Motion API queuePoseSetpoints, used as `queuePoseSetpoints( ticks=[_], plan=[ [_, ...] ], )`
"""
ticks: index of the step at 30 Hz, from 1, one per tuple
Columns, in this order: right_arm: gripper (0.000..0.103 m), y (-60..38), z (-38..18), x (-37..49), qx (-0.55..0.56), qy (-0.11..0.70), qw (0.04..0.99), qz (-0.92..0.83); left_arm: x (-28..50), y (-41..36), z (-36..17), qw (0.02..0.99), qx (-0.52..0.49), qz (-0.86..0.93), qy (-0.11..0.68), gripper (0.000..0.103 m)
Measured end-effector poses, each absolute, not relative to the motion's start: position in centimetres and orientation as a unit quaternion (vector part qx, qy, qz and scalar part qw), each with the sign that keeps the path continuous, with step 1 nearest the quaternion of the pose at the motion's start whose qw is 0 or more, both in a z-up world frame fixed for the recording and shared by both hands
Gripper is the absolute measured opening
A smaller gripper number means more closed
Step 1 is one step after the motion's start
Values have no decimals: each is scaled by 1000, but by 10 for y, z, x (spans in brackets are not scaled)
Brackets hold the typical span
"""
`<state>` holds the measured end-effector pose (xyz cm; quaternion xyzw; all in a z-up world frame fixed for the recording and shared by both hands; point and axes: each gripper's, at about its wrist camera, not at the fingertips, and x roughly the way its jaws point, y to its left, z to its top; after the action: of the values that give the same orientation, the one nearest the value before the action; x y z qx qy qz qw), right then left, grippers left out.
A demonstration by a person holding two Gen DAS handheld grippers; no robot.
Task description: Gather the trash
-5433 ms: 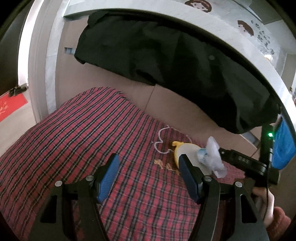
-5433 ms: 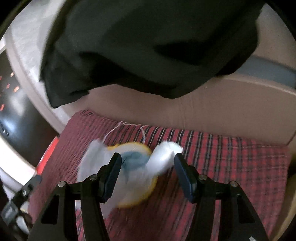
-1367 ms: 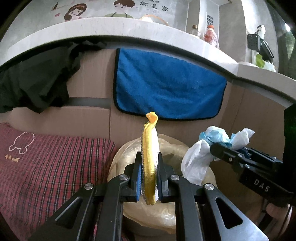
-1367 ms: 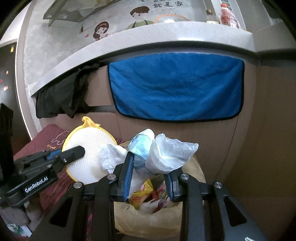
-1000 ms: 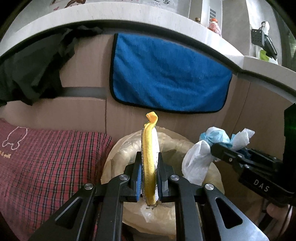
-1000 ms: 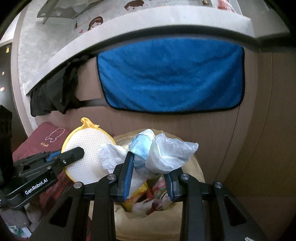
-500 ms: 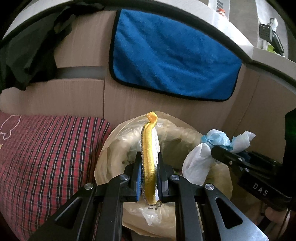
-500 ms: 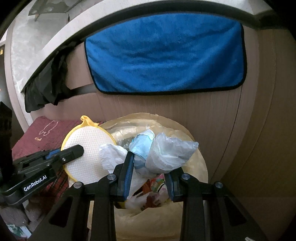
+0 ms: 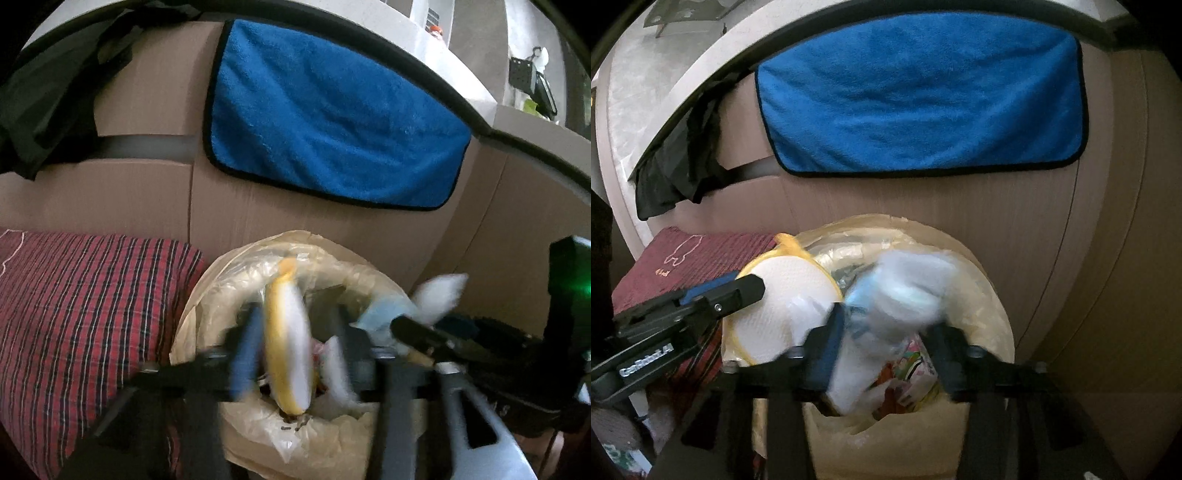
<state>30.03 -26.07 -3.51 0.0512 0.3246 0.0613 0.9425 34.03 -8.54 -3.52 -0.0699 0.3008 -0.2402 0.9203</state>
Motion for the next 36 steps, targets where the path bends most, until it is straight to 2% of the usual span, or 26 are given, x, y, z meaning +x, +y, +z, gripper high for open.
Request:
queuePoseSetpoints(
  ticks=[6, 13, 21, 25, 29, 36],
  plan=[
    [52, -259, -34, 289, 59, 324, 942, 61, 329, -66, -29, 925, -82, -203, 312, 66],
    [52, -247, -16, 245, 69, 305, 947, 68, 271, -40, -12, 941, -49, -143, 303, 66],
    [52, -213, 6, 155, 50, 277, 956, 86, 146, -6, -1, 964, -13, -81, 253, 66],
    [53, -193, 7, 105, 42, 281, 955, 87, 96, -3, -3, 964, 22, -75, 255, 66],
    [55, -177, 6, 56, 25, 273, 957, 94, 61, -7, -2, 959, 45, -68, 271, 66],
    [56, -177, 9, 8, 18, 246, 968, 47, 9, -5, 12, 972, 52, -34, 225, 66]
  ],
)
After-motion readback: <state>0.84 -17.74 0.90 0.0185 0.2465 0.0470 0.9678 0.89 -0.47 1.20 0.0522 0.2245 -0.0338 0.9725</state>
